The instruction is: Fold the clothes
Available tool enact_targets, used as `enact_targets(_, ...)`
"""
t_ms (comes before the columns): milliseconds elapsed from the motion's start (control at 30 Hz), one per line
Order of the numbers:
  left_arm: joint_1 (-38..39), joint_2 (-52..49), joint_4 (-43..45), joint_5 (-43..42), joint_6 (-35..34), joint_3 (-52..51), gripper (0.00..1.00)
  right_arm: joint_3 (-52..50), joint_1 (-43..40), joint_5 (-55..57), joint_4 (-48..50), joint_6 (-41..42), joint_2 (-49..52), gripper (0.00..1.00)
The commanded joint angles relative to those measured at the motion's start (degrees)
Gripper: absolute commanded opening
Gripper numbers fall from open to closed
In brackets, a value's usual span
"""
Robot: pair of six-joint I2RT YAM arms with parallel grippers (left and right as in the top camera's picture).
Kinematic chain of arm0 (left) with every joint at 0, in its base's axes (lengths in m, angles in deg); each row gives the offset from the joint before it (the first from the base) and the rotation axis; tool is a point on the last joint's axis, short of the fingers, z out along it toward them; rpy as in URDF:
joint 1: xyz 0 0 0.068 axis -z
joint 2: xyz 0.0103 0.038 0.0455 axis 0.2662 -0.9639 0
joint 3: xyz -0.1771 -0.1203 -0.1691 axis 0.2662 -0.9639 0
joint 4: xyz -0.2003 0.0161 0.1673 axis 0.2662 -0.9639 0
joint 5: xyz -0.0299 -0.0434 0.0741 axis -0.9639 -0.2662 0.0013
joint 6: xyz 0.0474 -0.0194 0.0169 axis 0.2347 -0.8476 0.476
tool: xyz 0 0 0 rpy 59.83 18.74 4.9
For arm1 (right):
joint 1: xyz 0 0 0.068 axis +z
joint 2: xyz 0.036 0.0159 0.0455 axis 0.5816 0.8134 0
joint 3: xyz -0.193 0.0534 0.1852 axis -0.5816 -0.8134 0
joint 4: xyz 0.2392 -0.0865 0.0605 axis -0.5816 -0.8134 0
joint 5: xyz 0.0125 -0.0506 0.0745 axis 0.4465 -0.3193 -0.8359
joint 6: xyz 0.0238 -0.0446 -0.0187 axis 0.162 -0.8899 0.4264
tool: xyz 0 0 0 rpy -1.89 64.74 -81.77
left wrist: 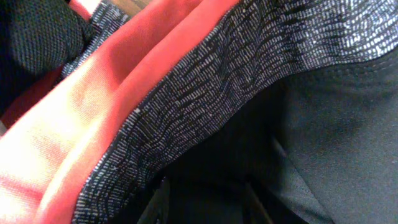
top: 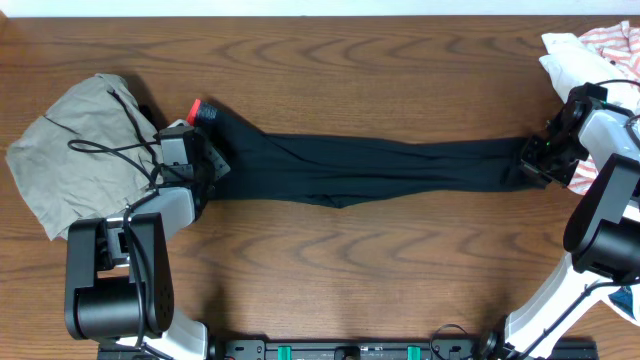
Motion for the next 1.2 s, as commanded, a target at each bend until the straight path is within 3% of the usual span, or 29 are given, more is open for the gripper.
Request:
enact_targets(0,-1.73,-1.53,-1.01,4.17,1.88,-0.66,0.40,-4.52,0.33,7.26,-3.37,0.42,4.22,0.06)
enact_targets(200,-1.73,-1.51,2.23,4.04,2.05,-0.63,0.40,-4.52,0.85,7.41,-6.14,-1.29,-4.52,0.13)
enact_targets(233,-1.73,-1.51,2.95,3.45,2.03,-0.63,0.40,-4.52,0.87,7.41,-6.38,-1.38,-6.32,0.18)
enact_targets(333,-1.73,-1.46,5.20,0.17,2.03,-0.63,0.40,-4.52,0.85,7.43,-6.91,-1.60,-11.52,0.45)
enact_targets(367,-1.73,-1.42,5.84,-1.22,2.03,-0.63,0.40,-4.52,0.85,7.45,-6.91,-1.60,-12.98,0.48)
enact_targets(467,-1.73,-1.25,6.95,-4.94,2.03,-0.63,0.40,-4.52,0.85,7.41,-6.40,-1.62,-17.00,0.51)
enact_targets(567,-1.73,-0.66,6.99,-8.83,2.03,-0.63,0.40,-4.50,0.92,4.70,-4.81,-3.56,-20.46,0.47)
enact_targets(733,-1.68,0.74,6.97,-20.28,2.01,-0.63,0.40,-4.46,4.13,-12.41,-0.74,-18.71,-25.05,0.42)
enact_targets(900,-1.51,0.90,5.64,-28.76,2.01,-0.66,0.40,-4.46,14.14,-17.35,-0.74,-32.02,-25.68,0.47)
enact_targets(1167,-1.51,0.87,2.91,-27.32,2.49,-0.66,0.40,-4.48,33.86,-16.68,9.27,-35.65,-24.22,0.48)
